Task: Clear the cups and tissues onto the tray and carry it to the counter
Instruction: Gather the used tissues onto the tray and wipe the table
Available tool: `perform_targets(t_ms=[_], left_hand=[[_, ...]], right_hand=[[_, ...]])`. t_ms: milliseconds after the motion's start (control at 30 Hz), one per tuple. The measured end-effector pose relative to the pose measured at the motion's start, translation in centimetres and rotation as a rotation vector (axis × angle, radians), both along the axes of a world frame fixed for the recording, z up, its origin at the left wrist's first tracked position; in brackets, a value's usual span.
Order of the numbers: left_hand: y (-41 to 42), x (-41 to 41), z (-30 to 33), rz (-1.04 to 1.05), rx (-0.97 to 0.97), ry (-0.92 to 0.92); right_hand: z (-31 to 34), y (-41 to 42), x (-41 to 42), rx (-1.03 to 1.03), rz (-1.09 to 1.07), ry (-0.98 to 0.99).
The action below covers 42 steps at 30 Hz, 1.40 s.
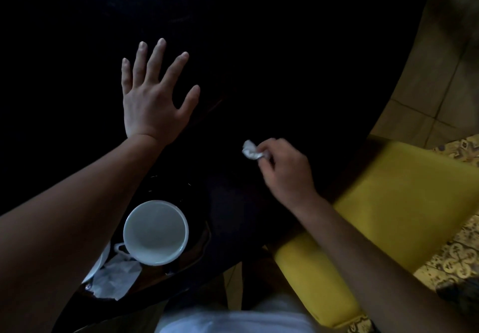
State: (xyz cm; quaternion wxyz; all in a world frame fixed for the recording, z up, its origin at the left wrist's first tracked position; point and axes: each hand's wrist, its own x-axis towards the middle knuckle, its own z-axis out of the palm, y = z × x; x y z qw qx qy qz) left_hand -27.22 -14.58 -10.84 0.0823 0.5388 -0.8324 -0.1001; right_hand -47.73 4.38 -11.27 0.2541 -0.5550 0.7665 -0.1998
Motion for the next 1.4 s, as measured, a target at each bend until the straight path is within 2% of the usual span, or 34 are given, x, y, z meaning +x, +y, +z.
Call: perform_targets(t_ms=[200, 400, 500, 767, 933, 1033, 1100, 1167, 1267, 1400], left_hand=[[0.0, 0.0, 0.1, 0.002, -0.006, -0.003], [0.0, 0.1, 0.0, 0.000, 0.002, -0.004], [0.0, 0.1, 0.0, 0.000, 0.003, -0.005], [-0.1, 0.1, 0.1, -0.001, 0.005, -0.017], [-0.1, 0.2, 0.2, 0.001, -0.008, -0.014], [0.1, 0.2, 0.2, 0.001, 0.003, -0.008], [0.1, 0.1, 0.2, 0.002, 0.006, -0.019], [0.1, 0.1, 0.2, 0.001, 0.013, -0.027], [0.1, -0.1, 0.2, 0.004, 0.022, -0.033], [0.2, -0.2, 0.4, 0.007, 0.048, -0.036]], right_hand=[[1.2, 0.4, 2.9, 0.088, 0.236, -0.078], [1.1, -3.9, -2.2, -0.030, -0.029, -0.027], [0.4, -4.7, -2.2, -0.005, -0.033, -0.022], [0.6, 0.1, 4.1, 0.059, 0.258, -0.078], [1.6, 2.2, 2.6, 0.149, 0.434, -0.065], [2.4, 3.0, 0.6, 0.286, 0.549, -0.017], [2.6, 2.6, -1.1, 0.355, 0.510, -0.064], [2.4, 1.7, -2.8, 0.263, 0.293, -0.160], [1.6, 0.4, -3.7, 0.157, 0.065, -0.116], [1.6, 2.3, -0.3, 0.218, 0.163, -0.102]])
